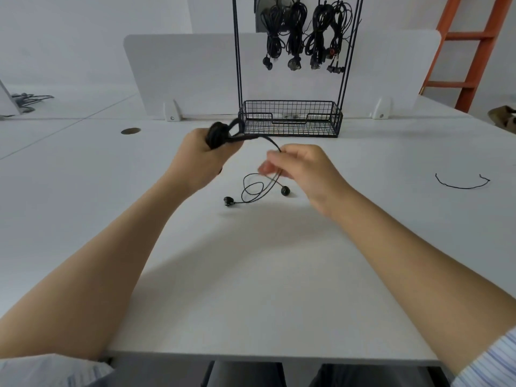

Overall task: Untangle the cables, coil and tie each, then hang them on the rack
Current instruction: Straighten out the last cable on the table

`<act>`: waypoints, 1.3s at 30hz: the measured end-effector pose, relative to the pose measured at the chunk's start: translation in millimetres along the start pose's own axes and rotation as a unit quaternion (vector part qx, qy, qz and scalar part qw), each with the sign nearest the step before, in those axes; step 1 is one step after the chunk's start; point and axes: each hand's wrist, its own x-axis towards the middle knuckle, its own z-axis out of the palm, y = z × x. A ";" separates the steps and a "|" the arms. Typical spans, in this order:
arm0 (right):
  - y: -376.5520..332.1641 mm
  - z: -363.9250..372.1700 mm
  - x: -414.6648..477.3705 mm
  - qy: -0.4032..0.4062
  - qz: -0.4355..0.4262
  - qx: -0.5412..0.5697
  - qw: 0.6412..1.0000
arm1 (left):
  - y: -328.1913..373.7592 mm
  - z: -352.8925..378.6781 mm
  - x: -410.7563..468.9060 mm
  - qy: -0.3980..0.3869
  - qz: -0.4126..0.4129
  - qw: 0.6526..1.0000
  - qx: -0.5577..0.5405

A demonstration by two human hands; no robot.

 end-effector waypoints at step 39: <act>19.2 -22.5 14.3 0.122 0.042 -0.076 0.989 | 0.3 -7.6 6.4 -0.088 -0.229 0.831 -0.498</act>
